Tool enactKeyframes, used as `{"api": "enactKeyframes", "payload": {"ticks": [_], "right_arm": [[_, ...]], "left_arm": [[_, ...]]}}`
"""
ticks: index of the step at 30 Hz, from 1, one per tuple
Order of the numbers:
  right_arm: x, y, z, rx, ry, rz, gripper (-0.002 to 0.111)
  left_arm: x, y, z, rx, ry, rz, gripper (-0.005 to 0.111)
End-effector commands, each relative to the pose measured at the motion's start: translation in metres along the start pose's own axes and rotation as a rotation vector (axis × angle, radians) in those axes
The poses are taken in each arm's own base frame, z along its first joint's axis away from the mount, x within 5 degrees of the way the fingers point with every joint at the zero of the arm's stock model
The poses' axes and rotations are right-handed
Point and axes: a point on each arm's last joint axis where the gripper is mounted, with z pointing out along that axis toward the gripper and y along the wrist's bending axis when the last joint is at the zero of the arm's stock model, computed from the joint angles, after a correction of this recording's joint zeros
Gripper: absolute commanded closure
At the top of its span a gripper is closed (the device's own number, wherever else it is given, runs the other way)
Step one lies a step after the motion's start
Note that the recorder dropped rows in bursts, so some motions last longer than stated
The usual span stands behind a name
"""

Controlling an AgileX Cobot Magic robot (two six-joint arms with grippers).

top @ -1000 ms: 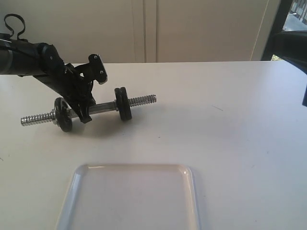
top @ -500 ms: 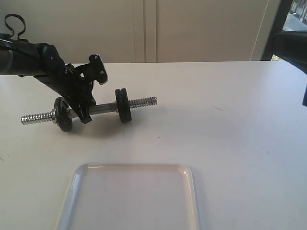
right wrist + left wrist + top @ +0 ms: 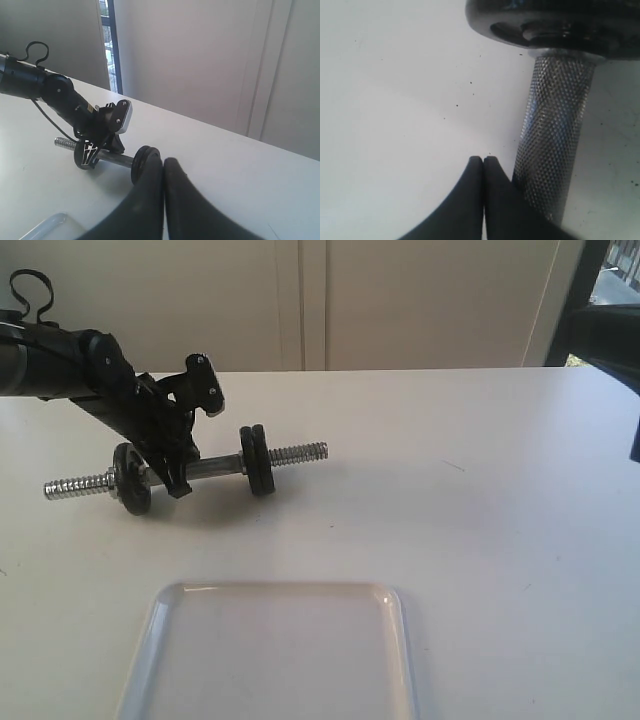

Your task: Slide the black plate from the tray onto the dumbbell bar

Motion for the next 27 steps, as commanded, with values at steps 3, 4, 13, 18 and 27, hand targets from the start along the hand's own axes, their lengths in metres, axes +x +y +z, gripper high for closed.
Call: {"api": "enactKeyframes", "payload": {"ticks": [3, 4, 13, 18, 27], "right_arm": [[0.0011, 0.0004, -0.0002, -0.002, 0.001, 0.002, 0.108], [0.0011, 0.0004, -0.0002, -0.002, 0.001, 0.002, 0.108], [0.0011, 0.0004, -0.0002, -0.002, 0.001, 0.002, 0.108], [0.0010, 0.0004, -0.0003, -0.002, 0.001, 0.014, 0.108], [0.0010, 0.0004, -0.0003, -0.002, 0.001, 0.018, 0.108]], "left_arm": [[0.0002, -0.0054, 0.0021, 0.033, 0.010, -0.006, 0.107], [0.0000, -0.0051, 0.0021, 0.030, 0.008, -0.006, 0.107], [-0.0007, -0.0036, 0.0021, 0.013, 0.000, -0.006, 0.107], [-0.0007, -0.0036, 0.0021, 0.013, 0.000, -0.006, 0.107], [-0.0017, -0.0016, 0.0021, -0.009, -0.011, -0.007, 0.107]]}}
